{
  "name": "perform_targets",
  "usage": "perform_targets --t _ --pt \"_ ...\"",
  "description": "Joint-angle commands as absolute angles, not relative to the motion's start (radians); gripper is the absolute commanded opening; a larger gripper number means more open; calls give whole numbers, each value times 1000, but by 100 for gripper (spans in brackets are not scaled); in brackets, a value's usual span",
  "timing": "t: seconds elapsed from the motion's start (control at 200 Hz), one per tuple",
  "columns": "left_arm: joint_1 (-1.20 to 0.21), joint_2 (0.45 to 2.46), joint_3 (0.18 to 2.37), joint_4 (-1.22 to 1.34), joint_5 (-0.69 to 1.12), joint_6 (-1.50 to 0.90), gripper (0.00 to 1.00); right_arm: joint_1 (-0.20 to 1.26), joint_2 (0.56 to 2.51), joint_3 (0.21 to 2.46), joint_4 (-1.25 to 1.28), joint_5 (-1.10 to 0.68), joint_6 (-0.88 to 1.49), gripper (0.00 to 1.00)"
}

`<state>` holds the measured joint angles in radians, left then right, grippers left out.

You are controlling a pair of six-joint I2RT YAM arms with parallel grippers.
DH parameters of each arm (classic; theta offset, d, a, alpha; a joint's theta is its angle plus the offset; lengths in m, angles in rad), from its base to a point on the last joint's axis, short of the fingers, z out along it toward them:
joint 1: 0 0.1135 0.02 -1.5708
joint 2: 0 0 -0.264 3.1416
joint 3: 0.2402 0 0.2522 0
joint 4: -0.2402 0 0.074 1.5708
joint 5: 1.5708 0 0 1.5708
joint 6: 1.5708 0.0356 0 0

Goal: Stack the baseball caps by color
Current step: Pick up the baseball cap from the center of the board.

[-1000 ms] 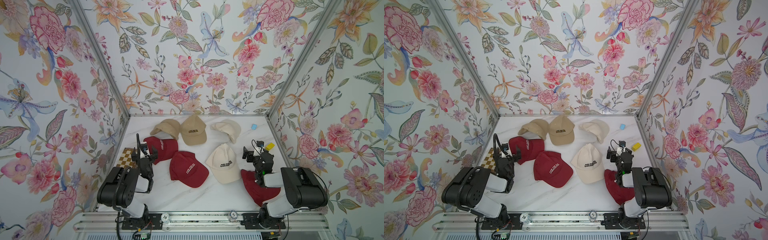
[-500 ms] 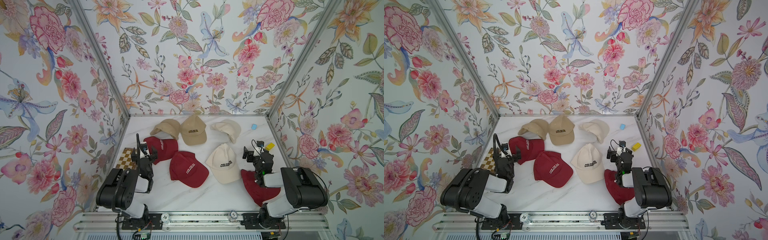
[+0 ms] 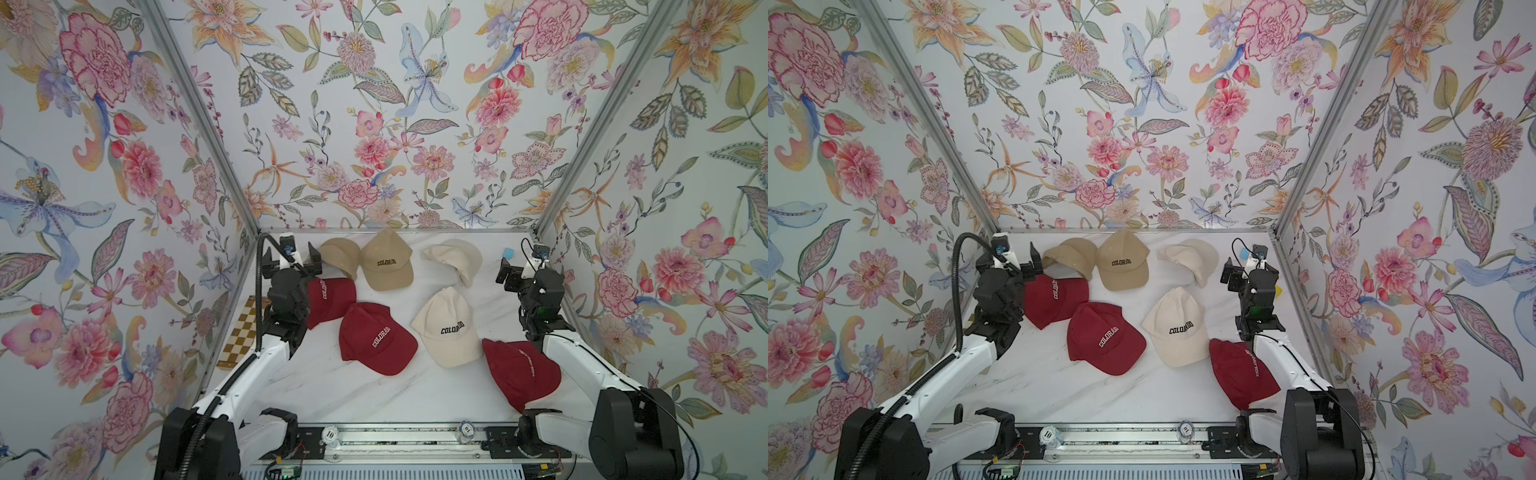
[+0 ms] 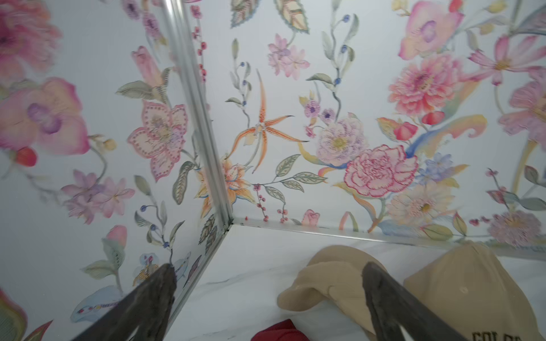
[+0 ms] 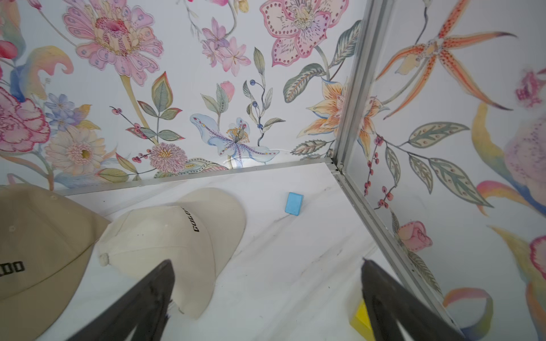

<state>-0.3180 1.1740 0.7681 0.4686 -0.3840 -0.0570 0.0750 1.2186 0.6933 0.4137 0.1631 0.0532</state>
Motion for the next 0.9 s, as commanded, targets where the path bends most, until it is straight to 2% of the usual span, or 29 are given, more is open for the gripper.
perform_targets --t 0.0,0.15,0.315,0.455,0.661,0.896 --pt "-413 1272 880 221 -213 13 100 126 1209 756 150 118 58 99" --pt "-527 1453 1017 186 90 28 100 148 1214 820 40 117 86 99" --pt "-625 1645 1124 247 256 5 100 159 1190 860 -49 128 89 99" --pt "-668 1795 1248 192 382 3 100 158 1147 878 -113 137 89 99" --pt "-745 1917 1375 85 392 69 100 151 1109 894 -196 142 89 99" --pt "-807 1848 1350 109 358 8 100 143 1088 897 -231 150 94 99"
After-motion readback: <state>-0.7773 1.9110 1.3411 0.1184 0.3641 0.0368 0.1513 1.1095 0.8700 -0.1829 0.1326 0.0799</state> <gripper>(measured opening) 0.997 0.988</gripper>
